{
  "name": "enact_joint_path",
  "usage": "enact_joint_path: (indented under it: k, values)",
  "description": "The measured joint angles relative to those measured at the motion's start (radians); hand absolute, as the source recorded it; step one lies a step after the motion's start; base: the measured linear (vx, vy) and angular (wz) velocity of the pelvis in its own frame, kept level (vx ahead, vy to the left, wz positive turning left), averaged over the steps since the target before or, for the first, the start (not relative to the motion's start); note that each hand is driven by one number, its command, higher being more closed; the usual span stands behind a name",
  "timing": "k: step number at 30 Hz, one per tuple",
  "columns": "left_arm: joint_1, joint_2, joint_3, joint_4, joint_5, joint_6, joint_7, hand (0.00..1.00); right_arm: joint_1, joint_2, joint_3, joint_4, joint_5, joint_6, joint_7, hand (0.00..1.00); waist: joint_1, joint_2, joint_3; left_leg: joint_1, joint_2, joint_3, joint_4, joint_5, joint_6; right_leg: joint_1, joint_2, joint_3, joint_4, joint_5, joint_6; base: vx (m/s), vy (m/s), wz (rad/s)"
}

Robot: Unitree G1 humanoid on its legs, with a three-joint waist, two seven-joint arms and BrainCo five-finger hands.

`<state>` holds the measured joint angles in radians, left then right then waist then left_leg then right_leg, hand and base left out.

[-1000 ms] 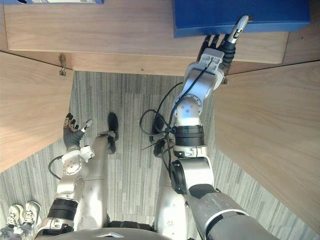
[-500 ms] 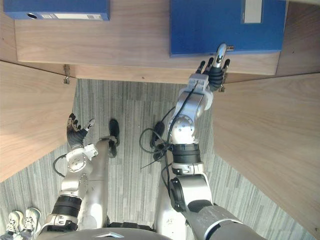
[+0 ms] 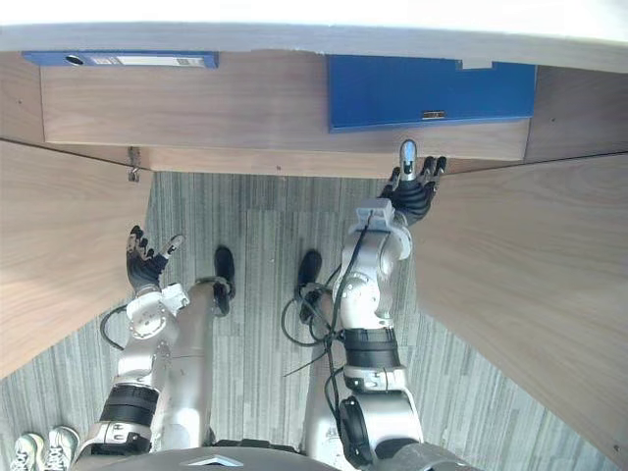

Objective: Walk over to the cabinet, pick up the folder, carry it to the office cabinet, place the folder inside the office cabinet, then close the office cabinet door

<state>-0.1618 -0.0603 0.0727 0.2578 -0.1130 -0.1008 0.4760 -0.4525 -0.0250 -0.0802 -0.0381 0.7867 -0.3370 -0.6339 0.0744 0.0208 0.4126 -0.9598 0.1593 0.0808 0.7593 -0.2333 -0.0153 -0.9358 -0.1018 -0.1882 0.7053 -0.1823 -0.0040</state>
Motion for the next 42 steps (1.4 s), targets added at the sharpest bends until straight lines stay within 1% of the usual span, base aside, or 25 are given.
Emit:
enact_joint_path:
  k: [2,3,4,5,6,8,9,11,12,13,14,15,17,18,20,21,22,23,26,29,31,32,36,42]
  values:
    - [0.000,0.000,0.005,0.000,0.002,0.000,0.001,0.00,0.042,0.009,0.000,-0.027,-0.120,0.046,-0.003,0.00,-0.006,0.000,0.000,0.003,0.003,0.001,0.012,-0.011,0.002,0.007,0.000,0.001,0.001,-0.001,0.002,0.01,0.008,-0.06]
    - [0.000,0.000,0.005,0.000,0.003,0.001,0.001,0.00,0.051,0.015,0.000,-0.031,-0.169,0.060,-0.005,0.00,-0.009,0.000,0.000,0.003,0.003,0.001,0.015,-0.013,0.004,0.009,0.000,0.000,0.002,-0.002,0.003,0.00,0.012,-0.04]
    - [0.000,0.000,0.005,0.000,0.015,0.001,0.002,0.00,0.067,0.021,0.000,-0.036,-0.274,0.086,-0.013,0.00,-0.014,0.000,0.000,0.004,0.004,0.001,0.022,-0.018,0.004,0.012,0.001,0.000,0.003,-0.003,0.005,0.00,0.009,-0.03]
    - [0.000,0.000,0.004,0.000,0.021,0.001,0.003,0.00,0.078,0.022,-0.001,-0.040,-0.349,0.108,-0.027,0.00,-0.016,0.000,0.000,0.005,0.004,0.002,0.028,-0.022,0.005,0.013,0.001,0.003,0.007,-0.005,0.008,-0.02,0.006,-0.06]
    - [0.000,0.000,0.004,0.000,0.026,0.001,0.005,0.00,0.090,0.024,-0.001,-0.054,-0.447,0.136,-0.032,0.00,-0.016,-0.001,-0.001,0.008,0.004,0.005,0.030,-0.025,0.007,0.013,0.000,0.009,0.008,-0.005,0.009,-0.02,0.001,-0.07]
    - [0.003,0.001,0.006,0.000,0.043,0.001,0.008,0.00,0.110,0.026,0.000,-0.074,-0.543,0.161,-0.034,0.00,-0.016,-0.001,0.000,0.011,0.004,0.010,0.034,-0.030,0.013,0.013,0.000,0.015,0.012,-0.007,0.012,-0.02,-0.006,-0.08]
    - [0.005,0.001,0.006,0.000,0.062,0.000,0.012,0.00,0.119,0.026,0.001,-0.084,-0.653,0.194,-0.045,0.00,-0.016,-0.001,0.000,0.013,0.006,0.014,0.045,-0.039,0.012,0.012,0.000,0.021,0.021,-0.012,0.016,-0.03,-0.014,-0.08]
    - [0.008,0.002,0.007,-0.001,0.078,0.000,0.012,0.00,0.128,0.026,0.001,-0.099,-0.738,0.217,-0.056,0.00,-0.017,-0.001,0.000,0.013,0.007,0.016,0.055,-0.046,0.013,0.011,-0.001,0.025,0.030,-0.017,0.017,-0.03,-0.022,-0.06]
    - [0.011,0.003,0.006,-0.002,0.083,0.000,0.012,0.00,0.130,0.025,0.002,-0.104,-0.824,0.236,-0.067,0.00,-0.019,-0.003,0.000,0.012,0.008,0.018,0.063,-0.048,0.013,0.004,-0.001,0.031,0.051,-0.019,0.016,-0.02,-0.032,-0.04]
    - [0.012,0.003,0.006,-0.003,0.088,-0.001,0.012,0.00,0.130,0.025,0.003,-0.104,-0.849,0.239,-0.067,0.00,-0.018,-0.004,0.000,0.009,0.008,0.018,0.065,-0.048,0.013,-0.001,-0.001,0.033,0.054,-0.020,0.016,-0.03,-0.043,-0.05]
    - [0.017,0.004,0.006,-0.012,0.098,-0.003,0.012,0.00,0.127,0.022,0.012,-0.106,-0.897,0.254,-0.068,0.00,-0.018,-0.004,0.000,-0.001,0.008,0.019,0.075,-0.050,0.012,-0.013,0.000,0.036,0.065,-0.021,0.014,-0.03,-0.030,-0.06]
    - [0.017,0.004,0.006,-0.012,0.098,-0.006,0.012,0.00,0.126,0.020,0.018,-0.106,-0.920,0.261,-0.068,0.00,-0.018,-0.005,0.001,-0.007,0.009,0.020,0.080,-0.051,0.013,-0.021,0.000,0.039,0.073,-0.021,0.013,-0.05,-0.042,-0.08]
    - [0.018,0.005,0.011,-0.013,0.098,-0.011,0.011,0.00,0.124,0.013,0.040,-0.106,-1.021,0.291,-0.065,0.00,-0.019,-0.006,0.001,-0.035,0.016,0.021,0.112,-0.059,0.013,-0.054,0.002,0.044,0.104,-0.026,0.010,-0.07,-0.045,-0.10]
    - [0.017,0.005,0.012,-0.014,0.098,-0.011,0.010,0.00,0.124,0.013,0.045,-0.106,-1.036,0.297,-0.065,0.00,-0.020,-0.008,0.003,-0.041,0.016,0.022,0.121,-0.061,0.014,-0.062,0.002,0.046,0.115,-0.028,0.010,-0.08,-0.043,-0.08]
    - [0.018,0.006,0.014,-0.021,0.098,-0.017,-0.001,0.00,0.121,0.009,0.058,-0.106,-1.109,0.319,-0.055,0.00,-0.019,-0.015,0.011,-0.060,0.024,0.020,0.167,-0.075,0.011,-0.084,0.003,0.054,0.157,-0.042,0.010,-0.10,-0.041,-0.05]
    - [0.019,0.007,0.014,-0.029,0.098,-0.018,-0.003,0.00,0.115,0.006,0.061,-0.106,-1.118,0.320,-0.050,0.00,-0.020,-0.017,0.014,-0.065,0.025,0.019,0.178,-0.079,0.013,-0.090,0.003,0.055,0.168,-0.046,0.010,-0.15,-0.053,-0.02]
    - [0.021,0.008,0.014,-0.052,0.099,-0.021,-0.004,0.00,0.110,-0.006,0.067,-0.107,-1.150,0.322,-0.042,1.00,-0.019,-0.023,0.017,-0.081,0.026,0.018,0.197,-0.086,0.010,-0.108,0.002,0.061,0.190,-0.051,0.012,-0.17,-0.055,0.00]
    - [0.020,0.012,0.016,-0.059,0.101,-0.029,-0.005,0.00,0.103,-0.021,0.072,-0.107,-1.177,0.324,-0.027,1.00,-0.019,-0.024,0.022,-0.097,0.026,0.015,0.211,-0.089,0.007,-0.123,0.001,0.062,0.204,-0.055,0.013,-0.17,-0.055,0.00]
    - [0.023,0.015,0.043,-0.091,0.120,-0.031,-0.012,0.00,0.080,-0.057,0.089,-0.108,-1.227,0.324,-0.011,1.00,-0.019,-0.026,0.048,-0.128,0.027,0.010,0.240,-0.089,0.007,-0.154,0.000,0.065,0.232,-0.059,0.019,-0.12,-0.042,0.00]
    - [0.027,0.042,0.048,-0.100,0.128,-0.039,-0.026,0.00,0.043,-0.114,0.112,-0.108,-1.250,0.324,0.022,1.00,-0.014,-0.025,0.065,-0.176,0.028,0.008,0.262,-0.087,0.009,-0.202,-0.002,0.067,0.257,-0.059,0.018,-0.11,-0.046,0.01]
    - [0.027,0.047,0.061,-0.119,0.128,-0.039,-0.026,0.00,0.008,-0.143,0.116,-0.108,-1.267,0.323,0.031,1.00,-0.011,-0.024,0.084,-0.196,0.030,0.008,0.274,-0.085,0.011,-0.223,-0.003,0.068,0.270,-0.058,0.016,-0.08,-0.047,0.00]
    - [0.027,0.049,0.065,-0.131,0.129,-0.046,-0.027,0.00,-0.016,-0.165,0.115,-0.108,-1.267,0.323,0.045,1.00,-0.010,-0.024,0.105,-0.198,0.030,0.008,0.278,-0.082,0.016,-0.226,-0.005,0.068,0.276,-0.054,0.010,-0.06,-0.043,0.02]
    - [0.028,0.050,0.068,-0.130,0.129,-0.057,-0.034,0.00,-0.065,-0.250,0.116,-0.108,-1.287,0.323,0.060,1.00,0.001,-0.024,0.114,-0.233,0.030,0.008,0.292,-0.081,0.019,-0.263,-0.009,0.068,0.294,-0.055,0.009,-0.04,-0.035,0.00]
    - [0.028,0.052,0.080,-0.131,0.128,-0.071,-0.048,0.00,-0.113,-0.369,0.112,-0.101,-1.295,0.320,0.068,1.00,0.008,-0.024,0.114,-0.258,0.024,0.006,0.301,-0.078,0.023,-0.286,-0.018,0.066,0.304,-0.056,0.010,-0.06,-0.017,0.03]
